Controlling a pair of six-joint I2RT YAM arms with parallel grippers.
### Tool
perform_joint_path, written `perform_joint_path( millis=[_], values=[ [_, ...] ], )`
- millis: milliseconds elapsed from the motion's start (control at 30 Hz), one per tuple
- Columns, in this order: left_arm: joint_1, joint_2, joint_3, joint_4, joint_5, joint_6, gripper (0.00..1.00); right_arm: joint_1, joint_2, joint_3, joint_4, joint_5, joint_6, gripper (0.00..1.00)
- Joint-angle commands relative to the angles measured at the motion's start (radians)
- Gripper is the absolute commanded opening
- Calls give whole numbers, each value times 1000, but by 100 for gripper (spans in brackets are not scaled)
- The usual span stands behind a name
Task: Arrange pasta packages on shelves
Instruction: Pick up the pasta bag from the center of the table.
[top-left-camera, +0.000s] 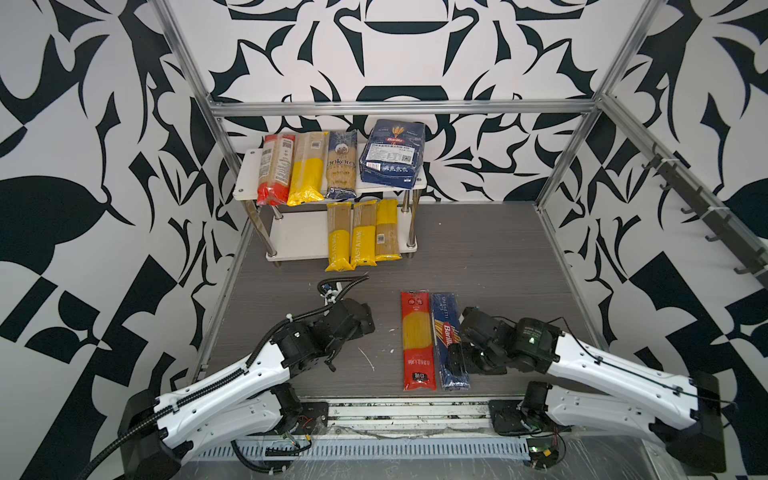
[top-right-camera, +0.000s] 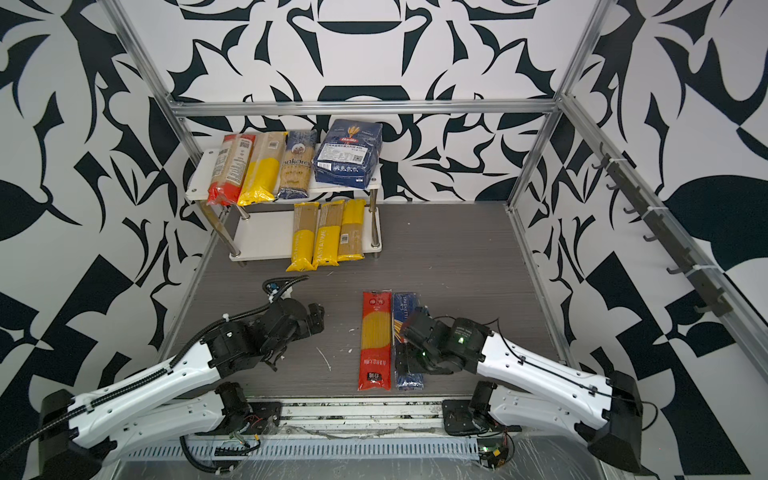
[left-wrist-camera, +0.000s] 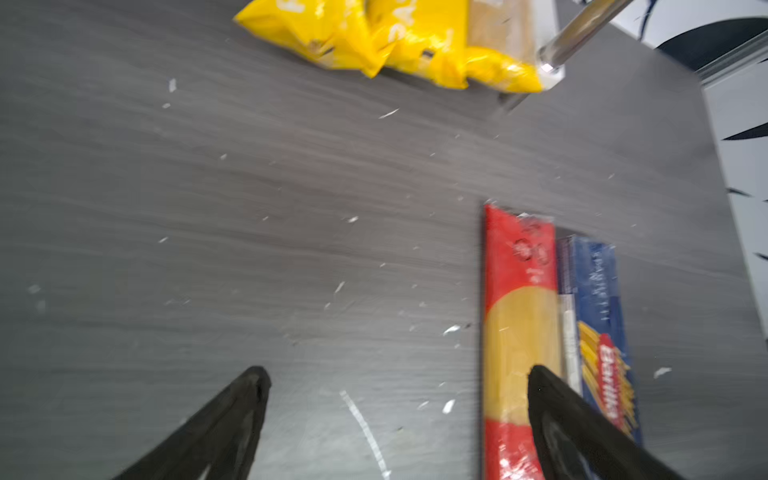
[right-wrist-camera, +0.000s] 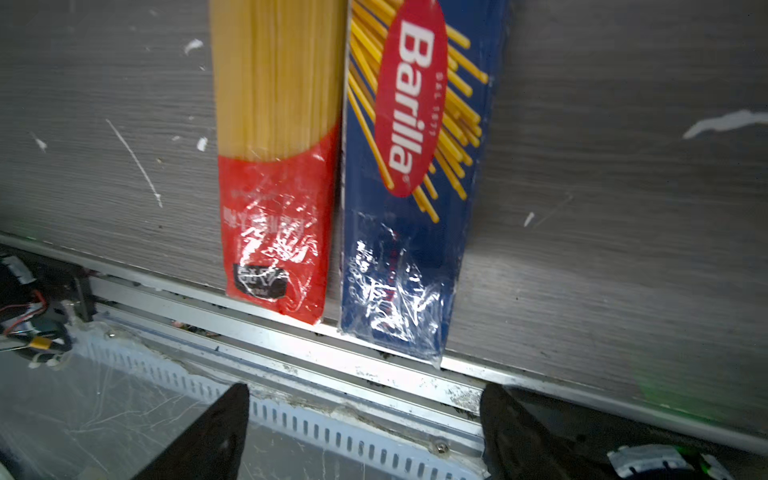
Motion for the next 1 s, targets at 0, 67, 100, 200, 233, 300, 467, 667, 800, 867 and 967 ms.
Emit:
perform_joint_path(
  millis=[0, 67, 100, 200, 233, 300, 467, 667, 800, 867, 967],
  values=[
    [-10, 5, 30, 46, -46, -16, 99, 41, -3, -39, -9, 67, 105, 90],
    [-12, -2, 35, 58, -38, 11, 99, 71, 13, -67, 31, 73, 129, 90],
    [-10, -5, 40, 55, -36, 21, 99, 83, 24, -78, 47, 75, 138, 91],
    [-10, -10, 56, 40, -26, 47, 99, 110, 67, -92, 76, 92, 148, 91],
    [-11, -11, 60, 39, -27, 52, 99, 113, 83, -94, 88, 95, 142, 91],
    [-11, -12, 58, 39, -29, 55, 99, 111, 103, -92, 117, 92, 132, 91],
    [-11, -27, 53, 19, -44, 59, 99, 112, 155, -89, 170, 92, 119, 91],
    [10, -110, 19, -25, -86, 57, 99, 113, 281, -81, 225, 84, 107, 91],
    [29, -174, 0, -56, -105, 58, 99, 112, 326, -81, 196, 110, 101, 92],
    [43, -202, -5, -73, -111, 63, 99, 109, 314, -96, 182, 131, 109, 91],
    [65, -225, -7, -85, -111, 78, 99, 81, 295, -131, 186, 120, 105, 89]
  ],
)
